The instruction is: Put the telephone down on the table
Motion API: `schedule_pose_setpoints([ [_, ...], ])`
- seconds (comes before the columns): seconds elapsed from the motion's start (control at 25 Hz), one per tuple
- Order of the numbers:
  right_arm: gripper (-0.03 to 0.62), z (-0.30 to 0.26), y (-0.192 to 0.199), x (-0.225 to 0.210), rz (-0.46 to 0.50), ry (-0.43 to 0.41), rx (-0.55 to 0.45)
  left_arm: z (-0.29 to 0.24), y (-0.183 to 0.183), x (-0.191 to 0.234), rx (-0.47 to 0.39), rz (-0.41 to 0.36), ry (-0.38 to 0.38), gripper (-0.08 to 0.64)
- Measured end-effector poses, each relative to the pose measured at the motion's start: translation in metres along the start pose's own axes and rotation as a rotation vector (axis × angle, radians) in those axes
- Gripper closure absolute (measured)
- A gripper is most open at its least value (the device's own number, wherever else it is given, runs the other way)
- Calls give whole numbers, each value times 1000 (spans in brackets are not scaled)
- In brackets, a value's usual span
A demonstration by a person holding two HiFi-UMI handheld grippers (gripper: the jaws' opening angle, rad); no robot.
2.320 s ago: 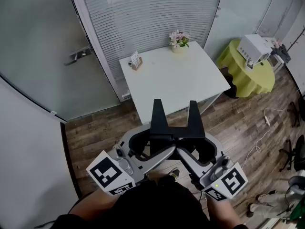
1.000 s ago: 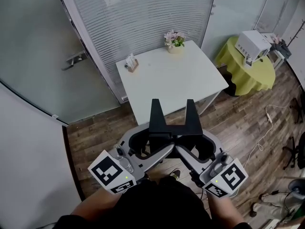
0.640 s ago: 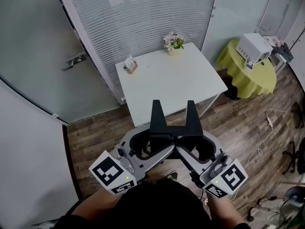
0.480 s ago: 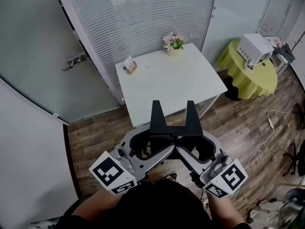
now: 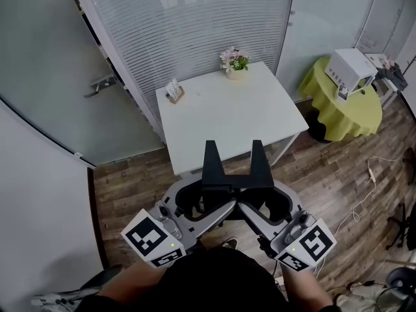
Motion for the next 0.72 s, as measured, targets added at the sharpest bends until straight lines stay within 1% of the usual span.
schedule_pose_setpoints([
  [0.12,336,-2,3,-2,1,-4,4,1,3,2,-2,1,-7,314],
  [0.4,336,7,-9,-33,-10,-6,3,-33,2,5,8,-2,-8,314],
  [0.72,336,-17,-14,-63,-3,27,8,-55,6,42,-7,3,23,314],
])
Point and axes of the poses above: the fingertips, and each gripper's own axes: z backward along the fingers, x to its left, y out of its underside, the point moved 5 cm from there along z, backward along the fingers, and after that the axes turned 8 degrees about -z, right-handed, at the moved point
